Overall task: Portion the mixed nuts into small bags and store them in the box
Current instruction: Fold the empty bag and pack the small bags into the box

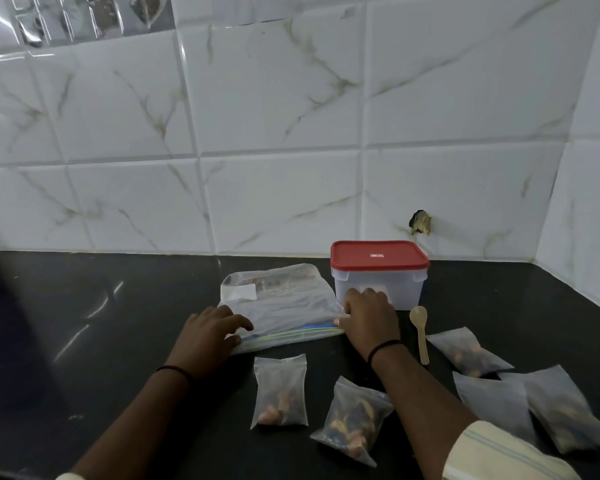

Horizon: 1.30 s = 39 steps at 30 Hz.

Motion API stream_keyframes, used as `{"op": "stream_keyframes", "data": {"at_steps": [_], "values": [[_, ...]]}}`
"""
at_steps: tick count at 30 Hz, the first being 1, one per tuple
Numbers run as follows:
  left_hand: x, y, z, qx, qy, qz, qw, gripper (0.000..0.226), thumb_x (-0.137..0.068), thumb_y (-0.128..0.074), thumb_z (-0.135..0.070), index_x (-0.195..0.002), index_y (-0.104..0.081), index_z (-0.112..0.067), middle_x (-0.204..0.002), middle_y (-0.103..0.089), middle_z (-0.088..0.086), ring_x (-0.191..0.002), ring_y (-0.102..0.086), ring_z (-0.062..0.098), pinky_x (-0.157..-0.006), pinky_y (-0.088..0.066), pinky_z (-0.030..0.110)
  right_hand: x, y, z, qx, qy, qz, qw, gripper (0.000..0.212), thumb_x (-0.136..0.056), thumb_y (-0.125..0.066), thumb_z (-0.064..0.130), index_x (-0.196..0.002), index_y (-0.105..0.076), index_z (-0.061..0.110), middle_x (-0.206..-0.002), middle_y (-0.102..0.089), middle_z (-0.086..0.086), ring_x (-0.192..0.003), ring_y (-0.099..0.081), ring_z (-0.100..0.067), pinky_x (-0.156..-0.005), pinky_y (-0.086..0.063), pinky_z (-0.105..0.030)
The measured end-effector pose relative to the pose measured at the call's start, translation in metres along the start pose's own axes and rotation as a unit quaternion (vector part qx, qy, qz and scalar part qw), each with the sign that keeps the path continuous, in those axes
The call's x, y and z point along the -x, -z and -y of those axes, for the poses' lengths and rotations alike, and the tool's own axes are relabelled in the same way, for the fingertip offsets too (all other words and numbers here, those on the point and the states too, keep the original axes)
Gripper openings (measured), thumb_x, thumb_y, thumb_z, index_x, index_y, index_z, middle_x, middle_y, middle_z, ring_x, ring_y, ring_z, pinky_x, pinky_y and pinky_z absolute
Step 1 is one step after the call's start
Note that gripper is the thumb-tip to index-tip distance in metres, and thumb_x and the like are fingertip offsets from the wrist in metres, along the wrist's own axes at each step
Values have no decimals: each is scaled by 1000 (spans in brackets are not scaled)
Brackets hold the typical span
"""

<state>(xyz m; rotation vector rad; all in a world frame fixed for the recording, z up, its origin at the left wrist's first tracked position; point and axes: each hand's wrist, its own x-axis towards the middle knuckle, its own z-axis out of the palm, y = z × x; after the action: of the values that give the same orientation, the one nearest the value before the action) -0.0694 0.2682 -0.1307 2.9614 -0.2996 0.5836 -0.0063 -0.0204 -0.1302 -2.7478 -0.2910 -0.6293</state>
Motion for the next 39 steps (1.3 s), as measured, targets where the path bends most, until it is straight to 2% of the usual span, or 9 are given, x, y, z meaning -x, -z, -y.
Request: {"op": "stream_keyframes", "data": {"at_steps": [4, 6, 10, 17, 23, 26, 30, 34, 39], "values": [[0, -2, -12, 7, -25, -9, 1000, 26, -91, -51, -24, -109, -68, -34, -104, -69, -8, -97, -64, 19, -81, -43, 33, -3, 1, 4, -52, 43, 25, 997, 16, -91, -68, 31, -88, -61, 18, -91, -63, -2, -86, -57, -16, -77, -50, -29], [0, -1, -14, 29, -7, -31, 999, 22, -93, -50, -38, -108, -65, -32, -98, -70, -10, -91, -65, 16, -80, -44, 31, -3, -1, 8, -97, 73, 51, 991, 15, -91, -67, 31, -85, -61, 18, -85, -65, 0, -81, -58, -16, -76, -50, -30], [-1, -2, -13, 5, -46, -6, 999, 52, -80, -33, -70, -89, -67, -32, -86, -65, -11, -80, -62, 13, -70, -38, 29, -1, -2, 14, -137, 122, 99, 978, 15, -89, -69, 33, -81, -66, 20, -85, -65, 1, -81, -59, -14, -78, -49, -31], [-1, -2, -16, -12, -66, -37, 997, 61, -74, -37, -77, -80, -76, -31, -86, -66, -12, -78, -60, 9, -69, -40, 28, 0, 2, 7, -137, 149, 140, 969, 23, -82, -77, 37, -100, -71, 23, -99, -65, 6, -94, -57, -10, -85, -51, -31], [0, -3, -18, -32, -77, -28, 996, 63, -84, -29, -67, -86, -77, -27, -84, -66, -5, -81, -61, 18, -68, -42, 30, 1, -2, 13, -93, 148, 110, 978, 9, -91, -66, 34, -97, -68, 27, -98, -65, 7, -95, -56, -12, -90, -49, -39], [0, 1, -22, -33, -60, -23, 997, 38, -96, -43, -47, -115, -68, -26, -105, -69, -2, -101, -61, 20, -83, -42, 30, 0, -2, 16, -71, 143, 105, 981, 13, -98, -54, 34, -96, -66, 28, -99, -66, 6, -96, -56, -14, -92, -46, -39], [-1, 2, -27, -70, -49, -13, 996, 17, -96, -51, -31, -105, -64, -27, -105, -66, -4, -100, -60, 18, -73, -27, 26, 0, -2, 17, -57, 140, 117, 982, 18, -103, -44, 28, -93, -59, 28, -99, -63, 4, -96, -55, -17, -93, -44, -42], [-2, 0, -26, -66, 16, 7, 998, 11, -95, -50, -26, -100, -58, -32, -107, -63, -8, -101, -56, 15, -73, -26, 27, 0, -5, 16, -94, 106, 136, 981, 13, -99, -51, 33, -87, -58, 31, -93, -62, 9, -95, -56, -15, -93, -45, -45], [-4, -6, -24, -52, 65, 13, 996, 15, -99, -43, -31, -102, -58, -33, -109, -61, -6, -103, -54, 17, -79, -30, 32, -1, -6, 10, -152, 27, 118, 981, 14, -88, -69, 39, -86, -60, 28, -92, -67, 5, -90, -60, -15, -85, -50, -35]]}}
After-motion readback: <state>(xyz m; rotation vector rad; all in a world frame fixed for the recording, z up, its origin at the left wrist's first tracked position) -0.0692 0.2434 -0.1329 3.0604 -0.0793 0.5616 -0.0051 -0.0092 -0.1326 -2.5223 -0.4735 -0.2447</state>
